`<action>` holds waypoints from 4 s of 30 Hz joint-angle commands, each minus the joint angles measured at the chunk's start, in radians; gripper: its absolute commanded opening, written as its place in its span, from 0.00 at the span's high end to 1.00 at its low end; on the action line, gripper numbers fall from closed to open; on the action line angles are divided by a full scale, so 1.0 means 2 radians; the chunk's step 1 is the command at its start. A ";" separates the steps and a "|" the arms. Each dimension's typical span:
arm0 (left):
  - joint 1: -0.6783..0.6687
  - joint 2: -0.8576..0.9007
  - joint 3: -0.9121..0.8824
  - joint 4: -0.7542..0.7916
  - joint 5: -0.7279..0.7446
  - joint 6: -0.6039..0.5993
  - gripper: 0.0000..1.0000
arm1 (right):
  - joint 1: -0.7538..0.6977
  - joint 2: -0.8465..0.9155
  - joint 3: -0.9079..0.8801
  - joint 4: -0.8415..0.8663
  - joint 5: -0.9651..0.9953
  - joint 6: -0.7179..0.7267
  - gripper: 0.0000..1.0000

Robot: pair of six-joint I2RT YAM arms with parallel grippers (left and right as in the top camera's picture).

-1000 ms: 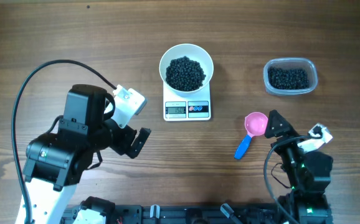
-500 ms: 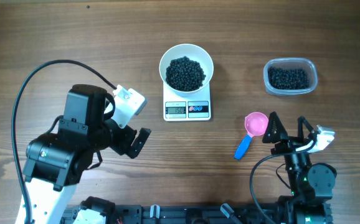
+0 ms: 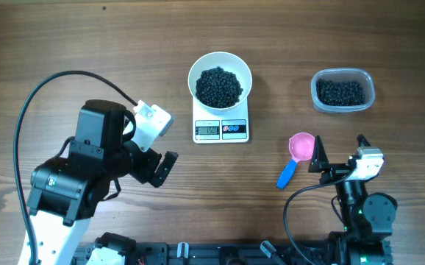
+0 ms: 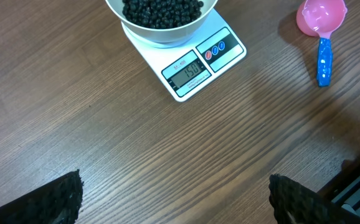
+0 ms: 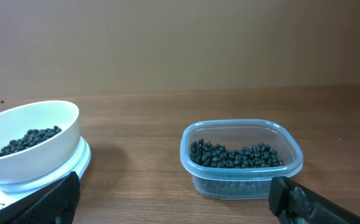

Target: Scoop item into bowl and weigh 150g on scale

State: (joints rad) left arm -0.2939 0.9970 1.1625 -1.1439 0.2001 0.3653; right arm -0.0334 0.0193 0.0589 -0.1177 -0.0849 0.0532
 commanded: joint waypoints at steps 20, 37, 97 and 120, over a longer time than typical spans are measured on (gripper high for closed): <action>0.003 0.000 0.008 -0.026 0.006 0.010 0.00 | 0.001 -0.008 -0.001 0.002 0.000 -0.014 0.00; 0.075 -0.183 -0.085 0.117 -0.016 -0.109 0.00 | 0.001 -0.008 -0.001 0.002 0.000 -0.013 0.00; 0.145 -0.497 -0.579 0.533 -0.091 -0.319 0.00 | 0.001 -0.008 -0.001 0.002 0.000 -0.013 0.00; 0.145 -0.497 -0.579 0.534 -0.092 -0.319 0.00 | 0.001 -0.008 -0.001 0.002 0.000 -0.014 0.00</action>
State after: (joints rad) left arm -0.0078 0.0135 0.0113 -0.0723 0.0269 -0.2901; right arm -0.0334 0.0154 0.0586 -0.1177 -0.0849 0.0391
